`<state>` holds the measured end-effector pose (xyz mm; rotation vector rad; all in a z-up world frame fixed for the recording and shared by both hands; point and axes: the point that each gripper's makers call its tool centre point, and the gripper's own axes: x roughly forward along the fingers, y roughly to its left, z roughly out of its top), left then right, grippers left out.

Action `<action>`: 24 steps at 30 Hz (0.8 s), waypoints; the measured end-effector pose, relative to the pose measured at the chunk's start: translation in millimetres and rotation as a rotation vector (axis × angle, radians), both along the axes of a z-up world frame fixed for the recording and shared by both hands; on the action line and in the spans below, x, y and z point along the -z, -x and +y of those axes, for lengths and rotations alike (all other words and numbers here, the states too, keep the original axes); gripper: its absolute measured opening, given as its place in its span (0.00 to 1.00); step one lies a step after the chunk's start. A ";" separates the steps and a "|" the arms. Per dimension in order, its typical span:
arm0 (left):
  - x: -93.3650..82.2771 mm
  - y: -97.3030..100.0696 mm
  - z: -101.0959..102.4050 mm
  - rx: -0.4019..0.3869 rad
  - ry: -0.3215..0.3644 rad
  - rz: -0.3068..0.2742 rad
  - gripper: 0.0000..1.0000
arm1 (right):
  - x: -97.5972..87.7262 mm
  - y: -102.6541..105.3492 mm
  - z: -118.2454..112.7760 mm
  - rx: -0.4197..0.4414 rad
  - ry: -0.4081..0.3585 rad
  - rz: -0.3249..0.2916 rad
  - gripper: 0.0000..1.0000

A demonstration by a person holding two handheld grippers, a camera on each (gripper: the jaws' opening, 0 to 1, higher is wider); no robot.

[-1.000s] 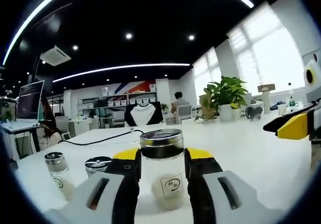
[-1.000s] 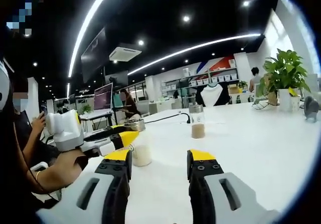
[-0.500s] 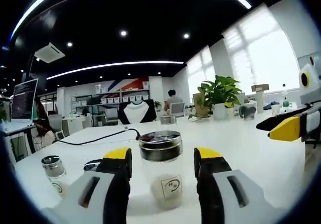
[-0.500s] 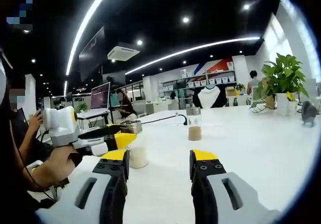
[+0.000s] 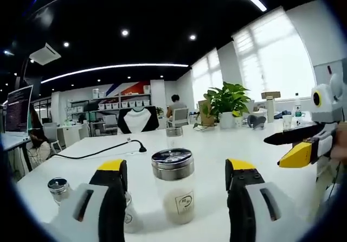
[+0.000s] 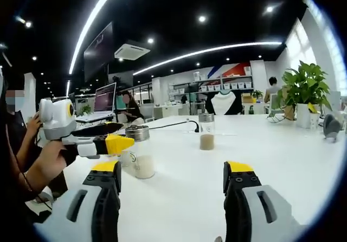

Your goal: Rotate the seasoning bottle until the label or dispensing opening points toward the visible target arrow and the bottle remains upright within the marked orientation range

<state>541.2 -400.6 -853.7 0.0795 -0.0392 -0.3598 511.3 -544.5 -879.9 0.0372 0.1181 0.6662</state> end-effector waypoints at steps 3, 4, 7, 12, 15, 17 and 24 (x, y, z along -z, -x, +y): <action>-3.8 5.6 1.1 0.027 -0.004 0.011 0.84 | -1.5 -2.3 -1.6 0.001 0.000 -0.005 0.78; -3.0 6.7 3.4 0.020 -0.016 0.018 0.84 | -2.3 -2.4 -1.9 -0.002 0.001 -0.010 0.78; -6.2 11.6 10.6 0.012 -0.041 0.013 0.84 | -4.0 -3.0 -3.0 -0.001 -0.002 -0.017 0.77; -10.7 15.5 19.6 0.028 -0.047 0.010 0.85 | -3.1 -4.9 -4.9 -0.001 0.006 -0.016 0.77; -8.5 16.2 23.2 0.047 -0.011 0.019 0.84 | -2.1 -6.7 -5.5 0.002 0.008 -0.014 0.77; -2.5 13.3 30.0 0.015 -0.010 0.036 0.84 | -1.3 -8.1 -5.0 0.003 0.012 -0.014 0.77; 2.1 12.8 37.7 0.008 -0.011 0.050 0.84 | 3.3 -9.7 -5.1 0.005 0.021 -0.002 0.77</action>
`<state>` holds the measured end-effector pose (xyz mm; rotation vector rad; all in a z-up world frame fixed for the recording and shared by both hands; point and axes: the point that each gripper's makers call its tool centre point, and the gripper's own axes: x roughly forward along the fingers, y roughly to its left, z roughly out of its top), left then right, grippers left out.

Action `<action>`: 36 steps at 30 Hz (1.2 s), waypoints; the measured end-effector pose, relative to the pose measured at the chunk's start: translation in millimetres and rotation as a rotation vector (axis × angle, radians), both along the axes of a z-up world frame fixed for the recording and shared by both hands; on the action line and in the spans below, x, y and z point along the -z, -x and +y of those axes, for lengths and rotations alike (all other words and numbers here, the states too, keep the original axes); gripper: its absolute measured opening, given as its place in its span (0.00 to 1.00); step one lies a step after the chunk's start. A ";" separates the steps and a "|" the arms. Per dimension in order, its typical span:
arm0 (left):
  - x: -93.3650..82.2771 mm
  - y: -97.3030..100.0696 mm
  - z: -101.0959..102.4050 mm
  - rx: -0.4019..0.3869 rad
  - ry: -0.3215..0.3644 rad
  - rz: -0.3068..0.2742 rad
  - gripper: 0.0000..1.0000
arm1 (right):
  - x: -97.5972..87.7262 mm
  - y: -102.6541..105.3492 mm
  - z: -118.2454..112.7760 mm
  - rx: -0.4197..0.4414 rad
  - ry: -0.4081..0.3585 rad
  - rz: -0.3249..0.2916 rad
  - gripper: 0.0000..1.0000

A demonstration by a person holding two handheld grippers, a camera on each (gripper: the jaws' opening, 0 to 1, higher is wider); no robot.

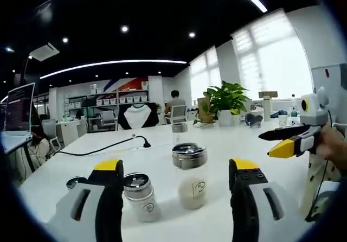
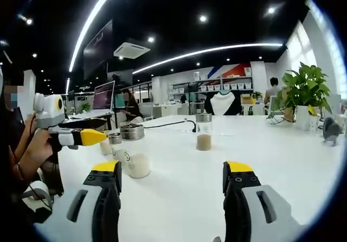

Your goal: Rotate the seasoning bottle until the label or dispensing opening points toward the visible target arrow and the bottle remains upright within the marked orientation range

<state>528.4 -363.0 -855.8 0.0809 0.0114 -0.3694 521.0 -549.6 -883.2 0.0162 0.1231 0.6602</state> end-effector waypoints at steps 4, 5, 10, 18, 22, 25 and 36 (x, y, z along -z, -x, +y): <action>5.5 2.9 3.7 -0.005 -0.102 0.003 0.84 | 1.4 -2.0 -3.0 0.012 0.002 0.008 0.77; 4.9 4.5 3.4 -0.002 -0.105 -0.001 0.84 | 0.6 -2.6 -3.6 0.016 -0.001 0.006 0.77; 1.9 8.3 -1.8 0.043 -0.068 -0.003 0.84 | -3.4 -5.0 -4.9 0.024 -0.010 -0.003 0.77; 6.5 9.0 -11.6 0.106 -0.023 0.026 0.84 | -10.1 -4.7 -2.8 0.022 -0.008 -0.016 0.77; 0.5 13.7 -10.4 0.106 -0.013 0.020 0.85 | -10.4 -1.3 -1.4 0.019 -0.006 -0.014 0.77; -3.1 16.2 -7.1 0.102 -0.012 0.013 0.85 | -11.6 3.2 1.1 0.014 -0.006 -0.015 0.77; -17.9 31.1 -3.0 0.098 0.026 -0.012 0.84 | -15.8 13.2 3.2 0.001 0.000 -0.024 0.77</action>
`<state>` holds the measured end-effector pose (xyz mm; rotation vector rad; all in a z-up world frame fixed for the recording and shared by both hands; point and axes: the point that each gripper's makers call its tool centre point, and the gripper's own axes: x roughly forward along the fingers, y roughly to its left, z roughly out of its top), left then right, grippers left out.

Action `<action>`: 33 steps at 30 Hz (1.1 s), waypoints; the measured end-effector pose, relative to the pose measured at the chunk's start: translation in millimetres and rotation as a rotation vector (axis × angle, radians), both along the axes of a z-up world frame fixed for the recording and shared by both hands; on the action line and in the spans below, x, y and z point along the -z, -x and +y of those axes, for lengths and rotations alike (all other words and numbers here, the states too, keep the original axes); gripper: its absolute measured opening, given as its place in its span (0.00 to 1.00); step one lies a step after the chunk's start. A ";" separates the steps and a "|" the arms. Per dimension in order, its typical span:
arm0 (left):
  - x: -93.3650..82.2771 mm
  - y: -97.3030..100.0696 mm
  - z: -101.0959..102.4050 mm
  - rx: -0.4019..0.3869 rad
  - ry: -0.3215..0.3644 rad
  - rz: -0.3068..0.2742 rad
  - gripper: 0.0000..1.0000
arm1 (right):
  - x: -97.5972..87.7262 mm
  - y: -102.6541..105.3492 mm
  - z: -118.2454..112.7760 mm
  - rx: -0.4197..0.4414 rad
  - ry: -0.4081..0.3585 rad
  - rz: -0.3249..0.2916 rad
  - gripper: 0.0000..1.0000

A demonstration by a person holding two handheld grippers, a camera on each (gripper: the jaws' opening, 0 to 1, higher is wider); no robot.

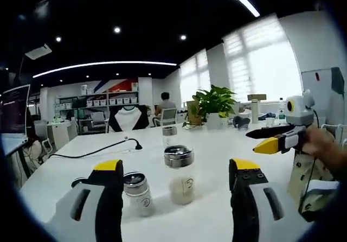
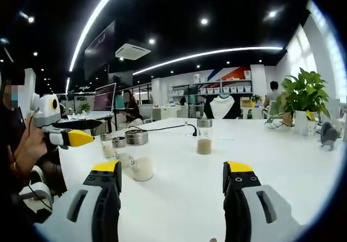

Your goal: Rotate the seasoning bottle until the label or dispensing opening points toward the visible target arrow and the bottle remains upright within the marked orientation range

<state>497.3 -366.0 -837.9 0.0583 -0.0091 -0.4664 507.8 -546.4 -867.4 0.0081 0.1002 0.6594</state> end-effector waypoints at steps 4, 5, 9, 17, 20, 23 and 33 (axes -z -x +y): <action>-3.6 4.2 -4.6 0.007 0.005 -0.004 0.84 | -0.2 3.7 -2.3 0.006 -0.002 0.001 0.77; -4.2 4.3 -4.4 0.003 0.011 -0.002 0.84 | -1.5 5.2 -2.7 0.004 -0.010 -0.001 0.77; -9.5 4.2 -4.7 -0.005 0.042 -0.018 0.85 | -3.0 6.8 -5.8 0.010 -0.013 -0.010 0.77; -10.2 1.6 -10.6 0.033 0.000 -0.029 0.84 | -3.2 0.3 -13.1 0.024 -0.021 -0.007 0.77; -8.4 -1.1 -13.3 0.048 0.015 -0.018 0.84 | -5.8 -2.0 -14.4 0.027 -0.024 -0.011 0.78; -8.2 -5.2 -14.6 0.050 0.044 -0.009 0.84 | -3.4 -7.4 -15.2 0.026 -0.009 -0.007 0.77; -7.3 -11.5 -15.3 0.066 0.045 -0.014 0.84 | 7.4 -20.7 -14.9 0.017 -0.003 0.024 0.78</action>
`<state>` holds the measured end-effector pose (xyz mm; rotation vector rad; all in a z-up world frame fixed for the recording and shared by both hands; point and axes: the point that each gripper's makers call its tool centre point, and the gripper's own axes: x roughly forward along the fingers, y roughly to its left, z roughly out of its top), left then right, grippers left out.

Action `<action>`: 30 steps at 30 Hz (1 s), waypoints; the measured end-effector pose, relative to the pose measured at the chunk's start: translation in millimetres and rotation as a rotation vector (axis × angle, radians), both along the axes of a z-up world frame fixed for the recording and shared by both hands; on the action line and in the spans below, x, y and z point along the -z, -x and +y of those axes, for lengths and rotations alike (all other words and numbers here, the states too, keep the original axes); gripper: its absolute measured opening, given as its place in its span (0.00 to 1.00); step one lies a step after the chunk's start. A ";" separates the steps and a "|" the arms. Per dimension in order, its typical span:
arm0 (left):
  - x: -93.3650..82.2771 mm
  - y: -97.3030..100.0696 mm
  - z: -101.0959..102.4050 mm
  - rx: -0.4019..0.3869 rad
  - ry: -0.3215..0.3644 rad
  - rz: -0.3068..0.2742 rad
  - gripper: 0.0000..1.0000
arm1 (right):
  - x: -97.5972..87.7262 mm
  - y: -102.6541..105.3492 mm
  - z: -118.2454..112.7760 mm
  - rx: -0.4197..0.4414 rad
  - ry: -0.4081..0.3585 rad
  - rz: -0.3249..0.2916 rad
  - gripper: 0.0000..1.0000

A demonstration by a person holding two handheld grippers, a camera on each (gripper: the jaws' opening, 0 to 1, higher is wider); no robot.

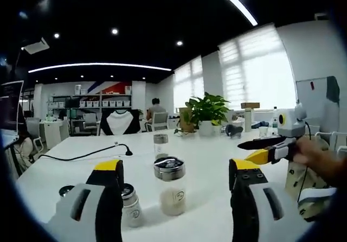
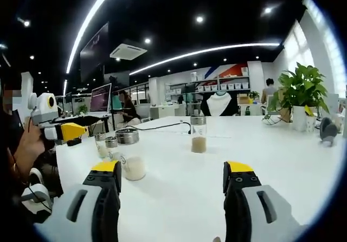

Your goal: Rotate the seasoning bottle until the label or dispensing opening points toward the visible target arrow and the bottle remains upright within the marked orientation range

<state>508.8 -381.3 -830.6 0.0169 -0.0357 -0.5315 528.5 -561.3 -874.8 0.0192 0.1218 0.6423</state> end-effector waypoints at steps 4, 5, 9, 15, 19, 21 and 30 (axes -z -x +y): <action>2.0 -0.7 0.8 0.010 -0.010 -0.008 0.84 | -1.6 -6.3 -0.3 -0.002 0.007 -0.010 0.78; 3.0 -1.2 0.9 0.013 -0.017 -0.012 0.84 | -0.9 -9.4 0.5 -0.005 0.015 -0.014 0.77; 8.4 -3.0 0.9 0.025 -0.042 -0.009 0.84 | 1.5 -19.5 1.7 -0.020 0.016 -0.012 0.77; 8.6 -3.3 8.0 0.008 -0.028 -0.006 0.87 | -0.7 -30.8 8.5 -0.044 0.014 -0.012 0.77; 6.3 -2.4 16.4 -0.002 -0.021 -0.005 0.87 | -3.0 -37.7 11.9 -0.049 0.000 -0.019 0.77; 5.5 -2.0 19.4 -0.002 -0.022 -0.006 0.87 | -2.2 -42.8 14.3 -0.050 0.003 -0.019 0.77; -0.6 -4.1 17.3 0.022 -0.012 -0.011 0.87 | -14.3 -64.5 28.4 -0.053 0.012 -0.047 0.77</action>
